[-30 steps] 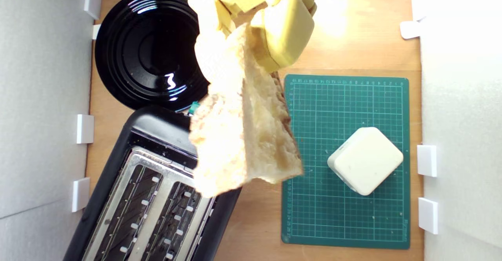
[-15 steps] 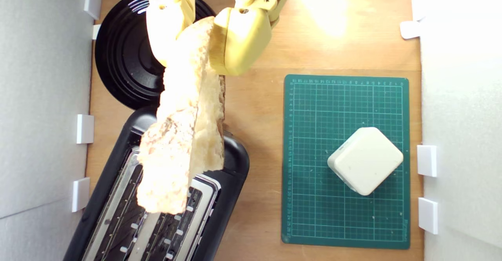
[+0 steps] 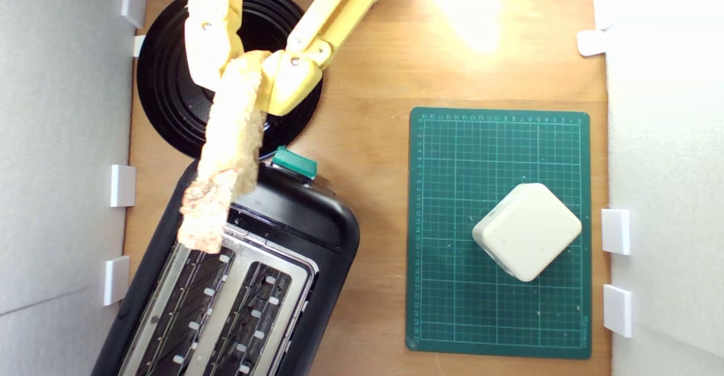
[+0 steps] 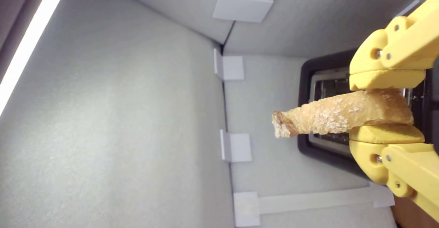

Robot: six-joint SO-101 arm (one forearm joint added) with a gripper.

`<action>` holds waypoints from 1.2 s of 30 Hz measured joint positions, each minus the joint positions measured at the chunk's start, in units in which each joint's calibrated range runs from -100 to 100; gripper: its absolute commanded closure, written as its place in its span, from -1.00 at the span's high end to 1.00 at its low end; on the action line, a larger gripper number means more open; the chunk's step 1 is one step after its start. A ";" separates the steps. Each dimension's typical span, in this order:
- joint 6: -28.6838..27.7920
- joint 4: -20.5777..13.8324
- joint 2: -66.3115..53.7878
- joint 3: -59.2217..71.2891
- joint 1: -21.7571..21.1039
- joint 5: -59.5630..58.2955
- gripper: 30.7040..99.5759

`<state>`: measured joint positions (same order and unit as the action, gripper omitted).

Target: Pick bread and place in toaster

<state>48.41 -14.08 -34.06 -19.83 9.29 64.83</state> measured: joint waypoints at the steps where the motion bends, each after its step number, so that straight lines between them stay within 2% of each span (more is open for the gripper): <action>1: 0.16 -0.18 0.50 0.00 0.73 1.44 -0.26; 10: 1.29 -2.31 3.11 0.00 0.64 6.86 -0.26; 24: 1.29 -2.22 7.22 0.00 0.09 6.86 -0.26; 31: 1.29 -2.22 9.66 0.00 2.56 5.08 -0.26; 36: 0.62 -2.22 9.66 0.00 2.56 4.32 -0.26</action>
<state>49.03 -16.30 -24.40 -19.83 11.85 69.15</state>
